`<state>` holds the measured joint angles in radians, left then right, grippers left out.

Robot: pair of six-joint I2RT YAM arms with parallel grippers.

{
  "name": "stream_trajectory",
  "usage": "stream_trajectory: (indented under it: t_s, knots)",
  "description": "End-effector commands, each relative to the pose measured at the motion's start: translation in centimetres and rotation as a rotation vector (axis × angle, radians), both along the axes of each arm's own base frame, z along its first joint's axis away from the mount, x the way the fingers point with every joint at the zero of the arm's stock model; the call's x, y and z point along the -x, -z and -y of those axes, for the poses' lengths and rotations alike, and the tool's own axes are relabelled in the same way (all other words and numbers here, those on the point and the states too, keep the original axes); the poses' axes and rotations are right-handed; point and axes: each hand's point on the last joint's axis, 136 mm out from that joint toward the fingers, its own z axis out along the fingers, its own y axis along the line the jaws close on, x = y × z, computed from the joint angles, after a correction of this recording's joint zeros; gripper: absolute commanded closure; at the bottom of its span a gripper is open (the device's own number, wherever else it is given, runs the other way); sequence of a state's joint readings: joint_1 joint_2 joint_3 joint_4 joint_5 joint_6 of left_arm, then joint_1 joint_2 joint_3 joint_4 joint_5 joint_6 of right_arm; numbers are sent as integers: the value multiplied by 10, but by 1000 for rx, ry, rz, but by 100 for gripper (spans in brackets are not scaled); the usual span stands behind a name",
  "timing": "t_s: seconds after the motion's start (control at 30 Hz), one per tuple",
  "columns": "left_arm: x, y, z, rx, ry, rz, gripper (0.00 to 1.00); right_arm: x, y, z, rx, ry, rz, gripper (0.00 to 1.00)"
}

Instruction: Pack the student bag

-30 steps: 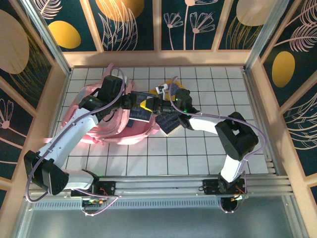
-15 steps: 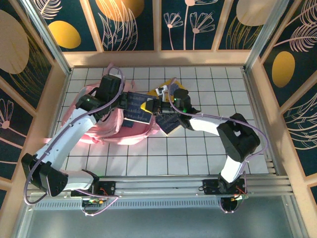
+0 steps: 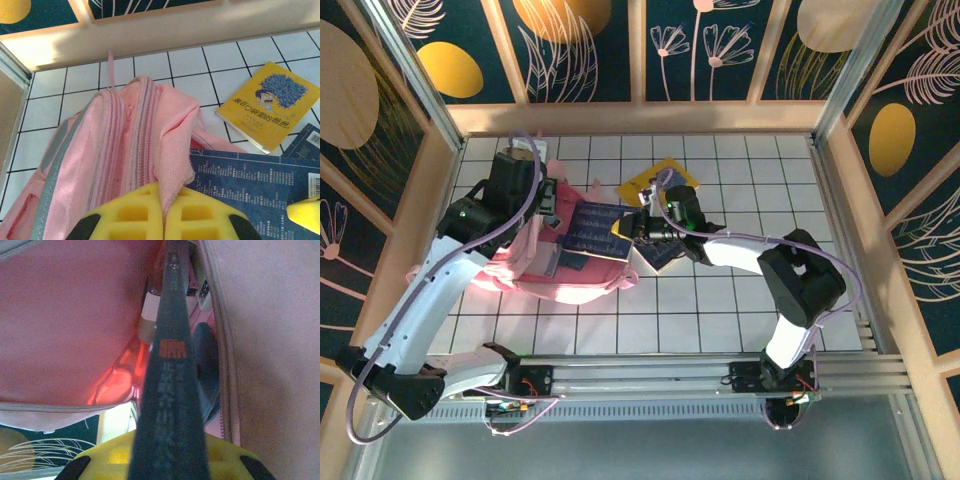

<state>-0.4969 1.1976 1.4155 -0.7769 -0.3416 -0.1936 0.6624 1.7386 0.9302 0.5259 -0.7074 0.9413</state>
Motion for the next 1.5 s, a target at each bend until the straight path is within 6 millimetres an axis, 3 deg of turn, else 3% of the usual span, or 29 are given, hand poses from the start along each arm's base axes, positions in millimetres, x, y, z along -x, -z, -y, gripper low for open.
stream_trajectory:
  t_s: [0.0,0.3,0.5,0.63,0.73,0.87,0.97,1.07,1.13,1.2,1.27,1.33,1.4,1.47]
  knots:
    - [-2,-39,3,58,11,135,100,3,-28,-16,-88,-42,47,100]
    - [-5,-49,11,102,33,152,100,11,-67,-67,-193,-121,31,100]
    - [-5,-57,14,128,43,165,100,1,-77,-104,-211,-150,28,100]
    - [-4,-65,17,157,53,178,100,-17,-61,-127,-179,-129,-5,100]
    - [-5,-71,19,174,58,188,100,-34,-33,-143,-116,-72,-57,100]
    - [-9,-71,26,189,78,179,100,-43,-10,-166,-100,-45,-46,100]
    - [-13,-69,30,195,83,173,100,-44,-11,-191,-156,-71,8,98]
    - [-19,-64,31,188,76,169,100,-38,-10,-219,-166,-89,71,89]
    - [-22,-60,34,186,79,162,100,-35,-1,-233,-112,-70,121,75]
    - [-25,-57,36,186,78,156,100,-36,11,-242,-30,-40,164,50]
    - [-28,-55,35,179,68,152,100,-40,17,-238,31,-12,168,30]
    - [-30,-54,32,169,50,152,100,-40,7,-226,19,-2,191,25]
    - [-30,-53,28,157,33,157,100,-39,-6,-210,-11,19,221,8]
    - [-30,-52,22,144,11,163,100,-37,-17,-194,-13,27,255,4]
